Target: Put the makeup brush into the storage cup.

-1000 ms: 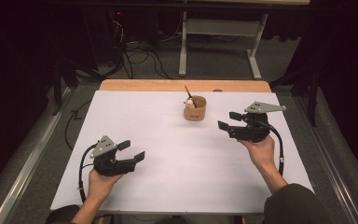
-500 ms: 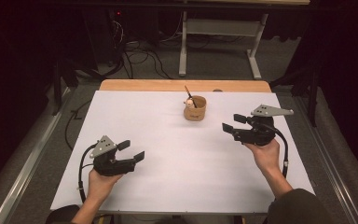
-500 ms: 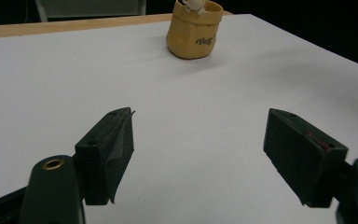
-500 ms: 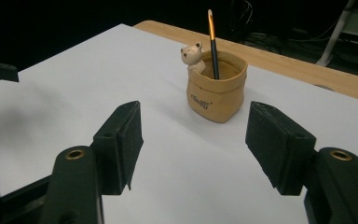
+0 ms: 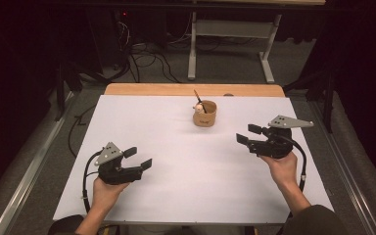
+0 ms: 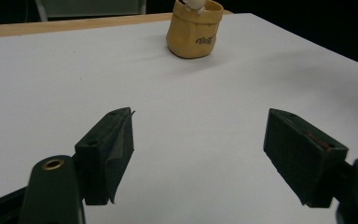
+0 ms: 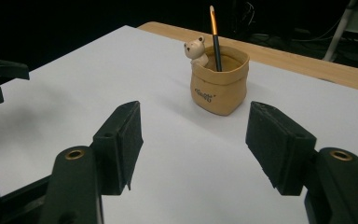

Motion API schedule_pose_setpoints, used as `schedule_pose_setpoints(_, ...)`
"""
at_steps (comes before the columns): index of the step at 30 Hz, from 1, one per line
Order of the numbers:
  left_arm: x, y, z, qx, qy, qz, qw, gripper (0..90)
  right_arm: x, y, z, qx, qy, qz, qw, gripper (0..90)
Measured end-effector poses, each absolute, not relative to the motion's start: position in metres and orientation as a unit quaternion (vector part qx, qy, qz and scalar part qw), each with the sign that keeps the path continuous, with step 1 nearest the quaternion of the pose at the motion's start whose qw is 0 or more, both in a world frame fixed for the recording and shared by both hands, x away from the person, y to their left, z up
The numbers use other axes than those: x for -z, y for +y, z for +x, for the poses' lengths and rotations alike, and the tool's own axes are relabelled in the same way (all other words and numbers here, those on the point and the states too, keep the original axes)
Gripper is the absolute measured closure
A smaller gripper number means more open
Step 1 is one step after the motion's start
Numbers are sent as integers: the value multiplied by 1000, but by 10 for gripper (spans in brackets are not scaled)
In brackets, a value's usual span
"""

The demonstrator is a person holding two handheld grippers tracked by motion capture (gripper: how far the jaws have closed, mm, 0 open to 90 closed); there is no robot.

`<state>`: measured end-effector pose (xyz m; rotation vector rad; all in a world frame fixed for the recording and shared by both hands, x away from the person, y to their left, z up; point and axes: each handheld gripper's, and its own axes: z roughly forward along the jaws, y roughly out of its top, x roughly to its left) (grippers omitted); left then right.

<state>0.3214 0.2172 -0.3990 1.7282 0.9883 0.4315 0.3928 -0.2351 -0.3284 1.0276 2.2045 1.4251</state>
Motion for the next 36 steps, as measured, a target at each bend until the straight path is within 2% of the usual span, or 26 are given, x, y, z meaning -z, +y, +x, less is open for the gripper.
schedule_pose_setpoints(36,399,216,321,-179,411,724,524,247,346,-244,366,-511,767,360,147,375)
